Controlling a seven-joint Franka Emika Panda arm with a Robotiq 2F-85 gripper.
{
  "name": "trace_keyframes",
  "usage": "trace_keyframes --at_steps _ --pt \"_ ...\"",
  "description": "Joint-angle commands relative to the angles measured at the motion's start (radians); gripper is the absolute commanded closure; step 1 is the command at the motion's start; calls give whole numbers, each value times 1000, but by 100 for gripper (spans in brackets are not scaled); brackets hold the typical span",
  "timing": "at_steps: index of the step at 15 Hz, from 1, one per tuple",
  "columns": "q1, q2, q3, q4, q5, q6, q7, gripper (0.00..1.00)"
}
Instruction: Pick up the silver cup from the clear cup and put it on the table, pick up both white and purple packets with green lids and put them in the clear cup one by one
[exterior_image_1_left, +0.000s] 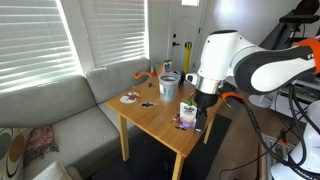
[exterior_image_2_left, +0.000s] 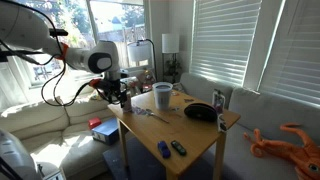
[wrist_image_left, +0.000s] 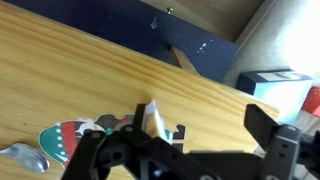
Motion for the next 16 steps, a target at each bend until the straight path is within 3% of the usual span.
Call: trace_keyframes --at_steps 1,7,16 --pt "-1 0 1 1 0 -2 0 0" --pt "-8 0 -14 26 43 -6 31 0" --pt "-105 -31 -35 128 62 -121 353 0"
